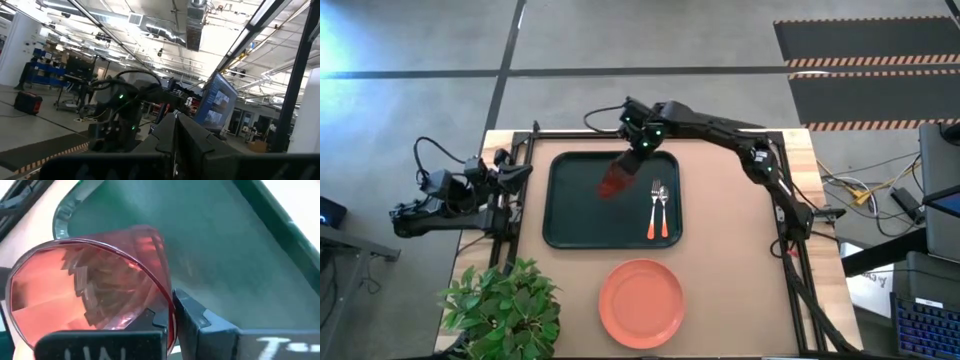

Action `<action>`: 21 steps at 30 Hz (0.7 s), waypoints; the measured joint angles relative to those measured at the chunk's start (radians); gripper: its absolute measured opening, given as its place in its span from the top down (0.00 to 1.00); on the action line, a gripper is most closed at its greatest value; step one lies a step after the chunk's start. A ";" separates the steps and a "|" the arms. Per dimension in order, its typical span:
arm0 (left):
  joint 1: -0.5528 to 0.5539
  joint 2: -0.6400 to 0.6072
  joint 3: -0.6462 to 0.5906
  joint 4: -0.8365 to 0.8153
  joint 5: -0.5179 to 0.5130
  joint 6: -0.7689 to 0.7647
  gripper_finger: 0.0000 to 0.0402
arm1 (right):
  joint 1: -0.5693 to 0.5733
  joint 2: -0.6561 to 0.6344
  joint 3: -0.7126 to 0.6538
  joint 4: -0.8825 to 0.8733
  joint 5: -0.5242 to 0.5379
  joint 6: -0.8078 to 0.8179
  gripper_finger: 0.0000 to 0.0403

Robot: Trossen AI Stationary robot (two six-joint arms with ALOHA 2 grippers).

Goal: Pick and place plate/cup/fork/spoon on tray
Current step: Put the orange glass on the black table tray

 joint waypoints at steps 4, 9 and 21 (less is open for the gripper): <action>0.000 0.000 0.000 -0.001 -0.002 0.000 1.00 | -0.001 -0.084 0.005 -0.156 0.097 0.050 0.98; 0.000 0.000 0.000 -0.004 -0.002 0.000 1.00 | 0.000 -0.131 0.002 -0.386 0.238 0.116 0.98; 0.000 0.001 -0.002 -0.026 -0.001 -0.003 1.00 | 0.027 -0.038 0.002 -0.318 0.211 0.134 0.98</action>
